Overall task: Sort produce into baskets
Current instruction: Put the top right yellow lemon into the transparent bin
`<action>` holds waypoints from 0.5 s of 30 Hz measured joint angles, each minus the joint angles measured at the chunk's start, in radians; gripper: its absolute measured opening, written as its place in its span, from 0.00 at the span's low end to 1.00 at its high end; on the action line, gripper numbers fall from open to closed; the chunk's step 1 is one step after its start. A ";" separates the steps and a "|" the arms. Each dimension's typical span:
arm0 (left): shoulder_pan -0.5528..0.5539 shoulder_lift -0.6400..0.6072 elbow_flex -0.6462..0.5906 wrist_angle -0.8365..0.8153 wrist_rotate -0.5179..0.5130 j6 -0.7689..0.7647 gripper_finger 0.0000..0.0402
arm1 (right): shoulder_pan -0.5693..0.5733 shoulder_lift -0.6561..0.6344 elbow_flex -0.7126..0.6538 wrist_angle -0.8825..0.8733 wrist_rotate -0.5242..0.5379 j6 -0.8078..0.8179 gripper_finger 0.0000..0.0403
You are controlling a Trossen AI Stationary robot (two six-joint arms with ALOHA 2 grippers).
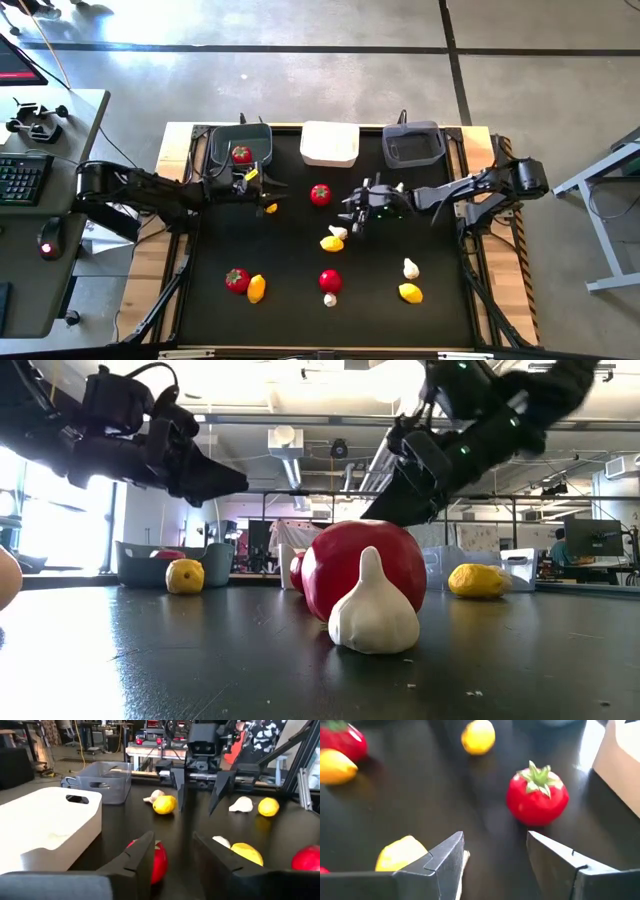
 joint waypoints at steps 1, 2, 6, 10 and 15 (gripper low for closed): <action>0.000 0.012 0.000 0.015 0.000 0.006 0.27 | 0.003 0.000 0.031 -0.069 0.007 0.007 0.52; 0.000 0.024 0.000 0.036 0.000 0.012 0.25 | 0.004 0.000 0.065 -0.145 0.008 0.014 0.52; 0.000 0.079 0.002 0.126 0.000 0.022 0.17 | -0.006 0.000 0.208 -0.513 0.010 0.069 0.52; 0.000 0.136 0.002 0.199 0.050 0.038 0.11 | -0.041 0.000 0.349 -0.904 0.006 0.159 0.52; 0.000 0.203 0.002 0.286 0.079 0.064 0.04 | -0.124 0.000 0.430 -1.156 -0.053 0.265 0.52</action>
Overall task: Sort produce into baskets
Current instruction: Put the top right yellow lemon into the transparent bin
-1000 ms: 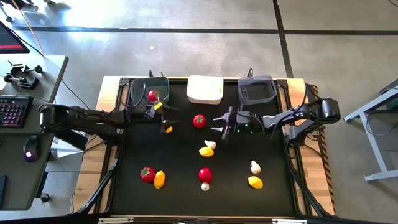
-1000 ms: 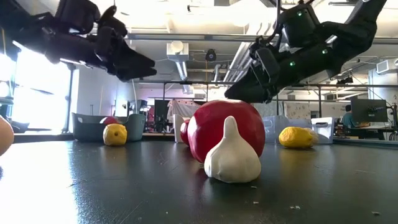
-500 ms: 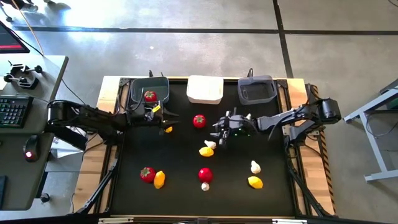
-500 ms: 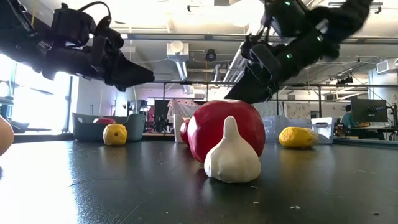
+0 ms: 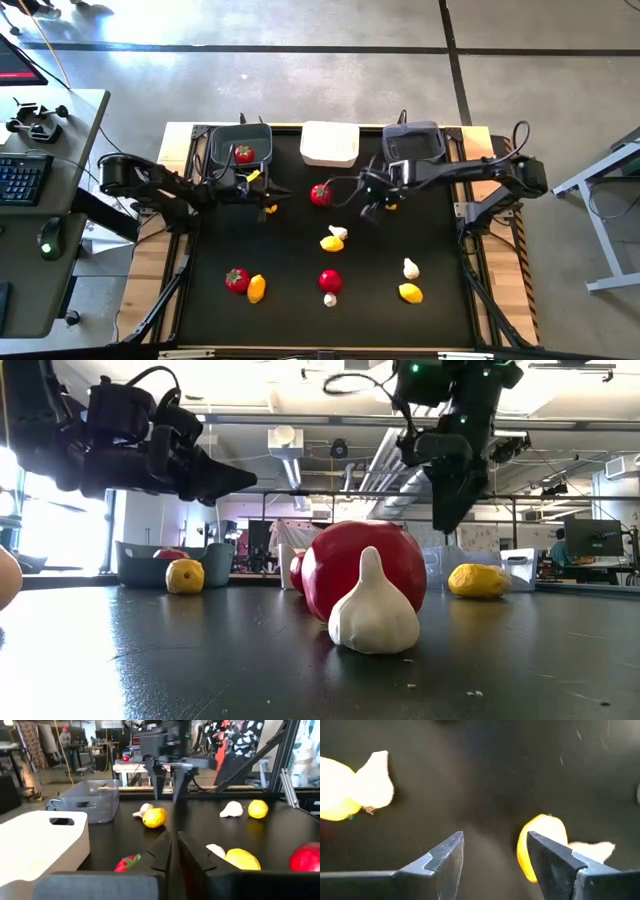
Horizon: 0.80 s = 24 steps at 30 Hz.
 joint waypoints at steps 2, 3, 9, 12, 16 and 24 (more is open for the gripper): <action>0.001 0.023 0.000 0.059 0.025 0.002 0.01 | -0.035 0.000 -0.003 -0.021 -0.025 0.016 0.52; 0.003 0.034 0.000 0.088 0.049 0.002 0.01 | -0.052 0.001 -0.008 -0.028 -0.027 0.013 0.52; 0.029 0.064 0.001 0.137 0.216 -0.054 0.00 | -0.127 0.033 -0.042 -0.022 -0.027 -0.055 0.52; 0.036 0.067 -0.002 0.137 0.216 -0.064 0.00 | -0.144 0.066 -0.048 -0.022 -0.013 -0.089 0.52; 0.043 0.065 -0.003 0.137 0.217 -0.071 0.00 | -0.154 0.118 -0.048 -0.018 -0.011 -0.121 0.52; 0.116 0.049 -0.097 0.199 0.216 -0.126 0.00 | -0.156 0.184 -0.048 -0.019 -0.030 -0.131 0.51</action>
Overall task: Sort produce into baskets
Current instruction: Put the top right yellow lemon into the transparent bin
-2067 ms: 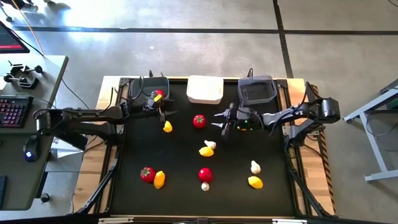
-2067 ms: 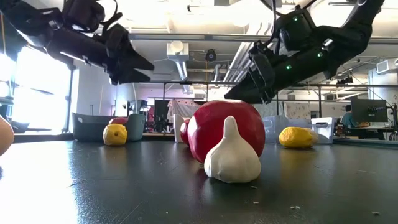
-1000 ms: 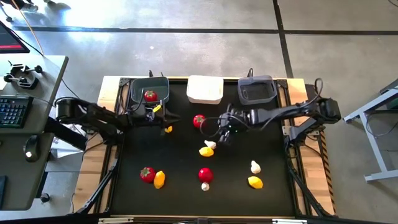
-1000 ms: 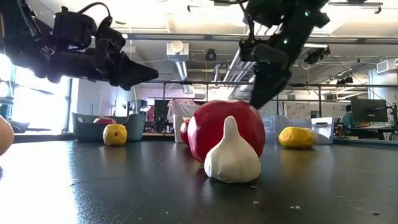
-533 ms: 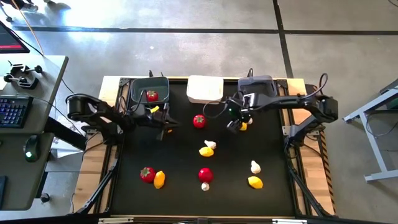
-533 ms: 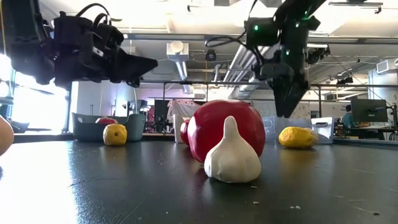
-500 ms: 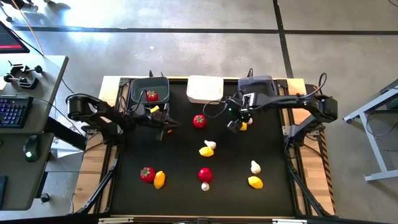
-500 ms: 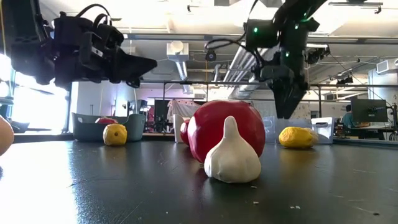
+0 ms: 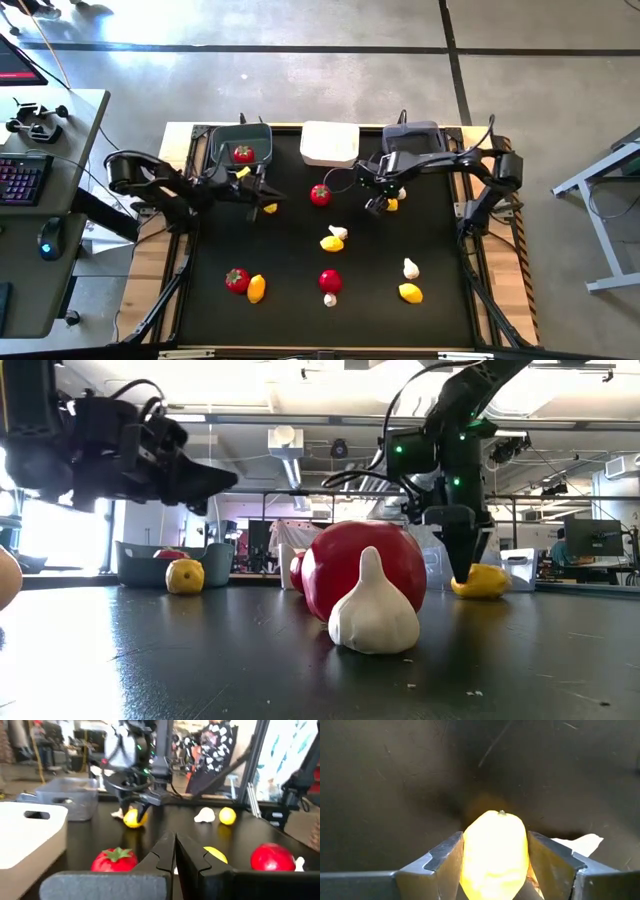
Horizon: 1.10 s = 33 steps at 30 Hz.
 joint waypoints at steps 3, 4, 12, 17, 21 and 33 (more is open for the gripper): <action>0.037 -0.029 -0.059 0.070 0.000 -0.025 0.00 | 0.000 -0.003 0.000 0.007 -0.010 -0.017 0.46; 0.046 -0.039 -0.074 0.090 -0.001 -0.030 0.00 | 0.000 -0.005 0.001 0.008 -0.022 -0.025 0.43; 0.076 -0.076 -0.072 0.074 0.019 -0.050 0.00 | -0.021 -0.005 0.111 -0.006 -0.068 -0.140 0.22; 0.076 -0.076 -0.072 0.074 0.016 -0.056 0.00 | -0.108 -0.005 0.263 -0.091 0.031 -0.180 0.22; 0.076 -0.076 -0.072 0.116 0.011 -0.077 0.00 | -0.214 -0.007 0.377 -0.158 0.165 -0.192 0.22; 0.076 -0.078 -0.072 0.116 -0.011 -0.084 0.00 | -0.564 -0.007 0.308 -0.012 0.056 -0.232 0.22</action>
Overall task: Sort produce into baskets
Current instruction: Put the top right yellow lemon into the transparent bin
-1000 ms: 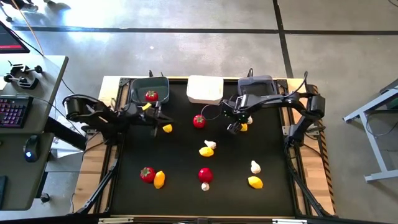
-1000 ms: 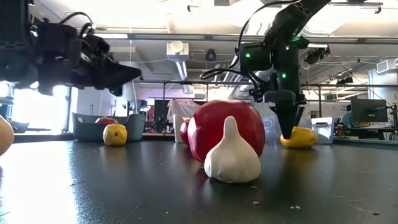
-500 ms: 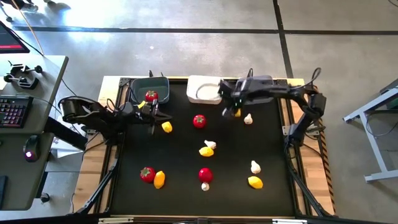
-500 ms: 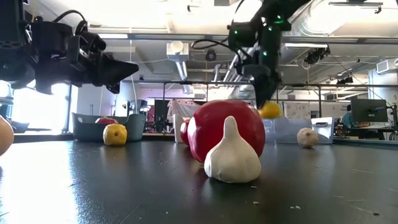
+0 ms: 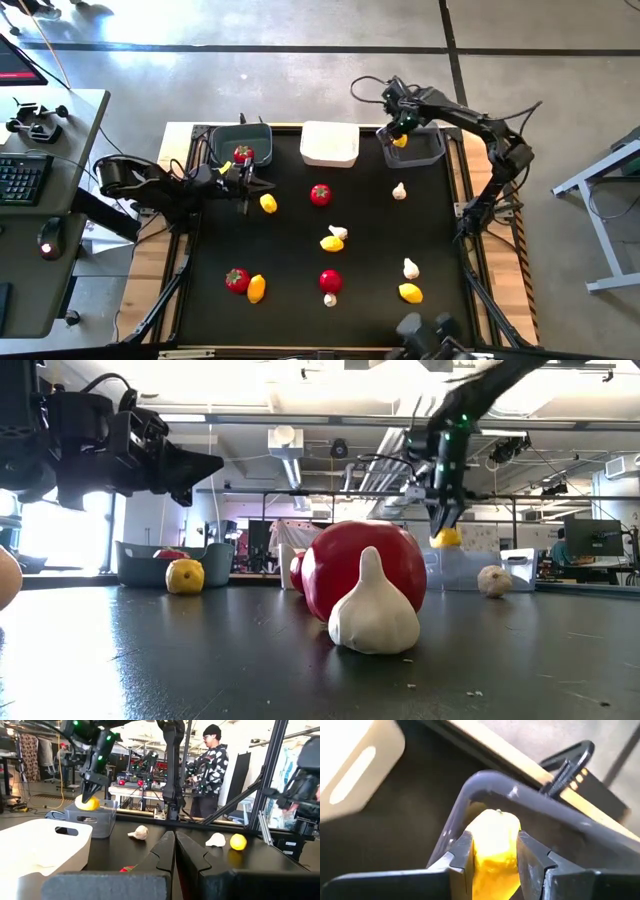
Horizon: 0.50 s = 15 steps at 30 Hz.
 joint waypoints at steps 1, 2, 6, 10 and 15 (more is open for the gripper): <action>0.000 0.000 0.000 0.000 -0.001 0.000 0.00 | -0.015 0.000 -0.017 0.031 -0.025 -0.002 0.22; 0.000 0.000 0.000 0.000 -0.001 0.000 0.00 | -0.029 0.000 -0.033 0.056 -0.052 -0.002 0.22; 0.000 0.000 0.000 0.000 -0.001 -0.001 0.00 | -0.067 0.000 -0.078 0.118 -0.100 -0.002 0.22; 0.004 0.000 0.000 0.000 -0.001 -0.003 0.00 | -0.087 0.000 -0.115 0.167 -0.135 0.002 0.22; 0.027 0.000 0.000 0.000 -0.001 -0.005 0.00 | -0.098 0.000 -0.141 0.218 -0.140 0.044 0.22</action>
